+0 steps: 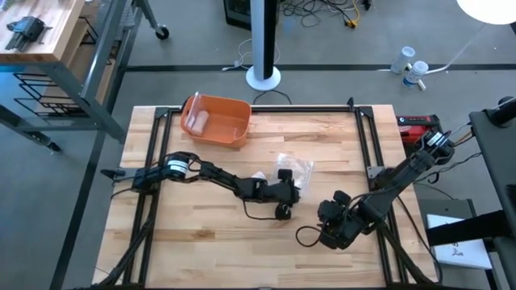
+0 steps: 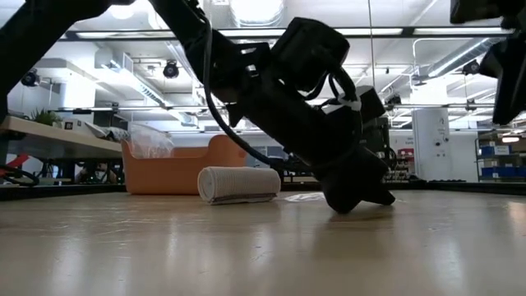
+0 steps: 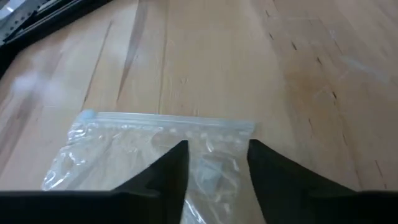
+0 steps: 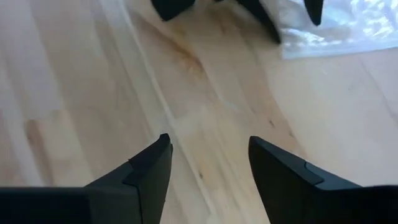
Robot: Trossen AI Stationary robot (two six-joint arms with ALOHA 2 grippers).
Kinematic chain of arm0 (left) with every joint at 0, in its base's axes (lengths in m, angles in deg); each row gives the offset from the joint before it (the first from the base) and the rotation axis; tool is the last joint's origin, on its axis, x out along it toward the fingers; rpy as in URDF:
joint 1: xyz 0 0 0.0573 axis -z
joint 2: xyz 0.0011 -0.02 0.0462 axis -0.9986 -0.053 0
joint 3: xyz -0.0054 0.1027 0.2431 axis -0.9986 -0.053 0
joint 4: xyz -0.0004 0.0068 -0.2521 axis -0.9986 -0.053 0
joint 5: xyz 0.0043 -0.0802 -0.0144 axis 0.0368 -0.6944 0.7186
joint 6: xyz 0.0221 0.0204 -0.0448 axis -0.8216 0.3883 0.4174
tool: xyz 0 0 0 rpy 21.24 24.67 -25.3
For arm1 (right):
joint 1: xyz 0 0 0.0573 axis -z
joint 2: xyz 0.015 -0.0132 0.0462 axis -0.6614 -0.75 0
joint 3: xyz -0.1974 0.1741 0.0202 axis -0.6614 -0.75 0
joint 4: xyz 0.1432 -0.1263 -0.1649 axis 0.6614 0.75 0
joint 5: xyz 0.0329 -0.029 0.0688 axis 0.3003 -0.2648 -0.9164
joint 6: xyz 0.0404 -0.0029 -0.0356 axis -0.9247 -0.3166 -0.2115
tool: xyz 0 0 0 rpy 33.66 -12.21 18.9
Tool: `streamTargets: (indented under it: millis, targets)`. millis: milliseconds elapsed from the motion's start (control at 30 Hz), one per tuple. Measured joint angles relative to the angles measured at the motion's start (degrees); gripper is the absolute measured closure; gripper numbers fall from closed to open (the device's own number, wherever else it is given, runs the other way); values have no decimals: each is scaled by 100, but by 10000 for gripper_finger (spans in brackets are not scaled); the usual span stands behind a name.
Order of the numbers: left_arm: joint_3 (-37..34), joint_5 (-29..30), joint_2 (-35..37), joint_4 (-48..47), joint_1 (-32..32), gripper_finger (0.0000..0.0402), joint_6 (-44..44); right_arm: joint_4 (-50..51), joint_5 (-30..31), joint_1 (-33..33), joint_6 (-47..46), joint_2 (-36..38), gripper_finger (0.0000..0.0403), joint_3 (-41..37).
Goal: Roll bandage
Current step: Open the transparent zip bag
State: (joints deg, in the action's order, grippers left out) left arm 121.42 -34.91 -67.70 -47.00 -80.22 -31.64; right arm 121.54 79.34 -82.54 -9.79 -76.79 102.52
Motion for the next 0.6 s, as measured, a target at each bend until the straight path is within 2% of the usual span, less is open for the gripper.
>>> streamTargets:
  millis: [200,367,500,600]
  targets:
    - [47,-473,-69,-26,-137,384,169,267,-34,18,408,9,203,491]
    - [95,-430,283,-582,-138,399,59,1070,164,-11,652,15,203,1275]
    - [47,-315,1150,-1853,-119,401,-72,1416,578,-87,877,20,203,1657]
    - [-82,-317,2118,-2224,3,401,-21,1391,1015,-124,1140,20,201,1618]
